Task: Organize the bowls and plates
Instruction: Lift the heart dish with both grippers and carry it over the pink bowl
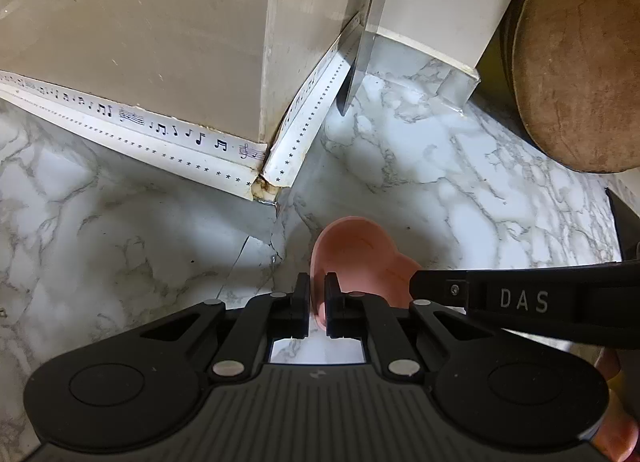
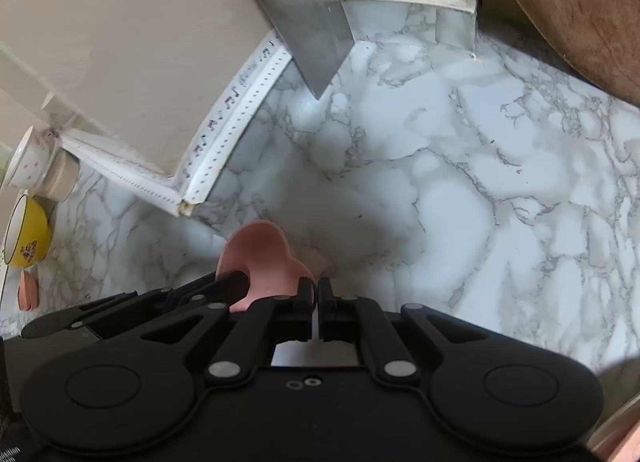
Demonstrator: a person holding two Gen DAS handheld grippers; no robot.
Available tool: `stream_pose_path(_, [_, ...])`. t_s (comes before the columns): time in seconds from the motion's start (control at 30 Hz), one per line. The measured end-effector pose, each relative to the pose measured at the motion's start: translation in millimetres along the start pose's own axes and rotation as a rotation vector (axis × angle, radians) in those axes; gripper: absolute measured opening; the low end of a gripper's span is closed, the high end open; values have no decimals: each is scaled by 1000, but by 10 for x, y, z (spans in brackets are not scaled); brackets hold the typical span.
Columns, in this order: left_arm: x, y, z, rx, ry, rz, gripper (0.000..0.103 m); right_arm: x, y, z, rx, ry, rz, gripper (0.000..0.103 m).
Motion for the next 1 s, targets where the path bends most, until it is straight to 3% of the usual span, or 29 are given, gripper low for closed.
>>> stream_pose_path(0.67, [-515,887,-131,-48,-101,-91,6,-99,991,-320,-106,23,-27,4])
stream_pose_path(1.0, [-806,1144,-366,-46,-157,-137,7,-215,1258,-616,-132,32,-66,4])
Point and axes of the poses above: each gripper's, at about its wrist camera, not at the fingertips, and y roughly against the way its jaws point, x to its left, z to its top, the point moved 10 cm from there along -y, roughly the way its jaws point, and after that the axes turned 10 degrees about -z, right-handed, at the moved point
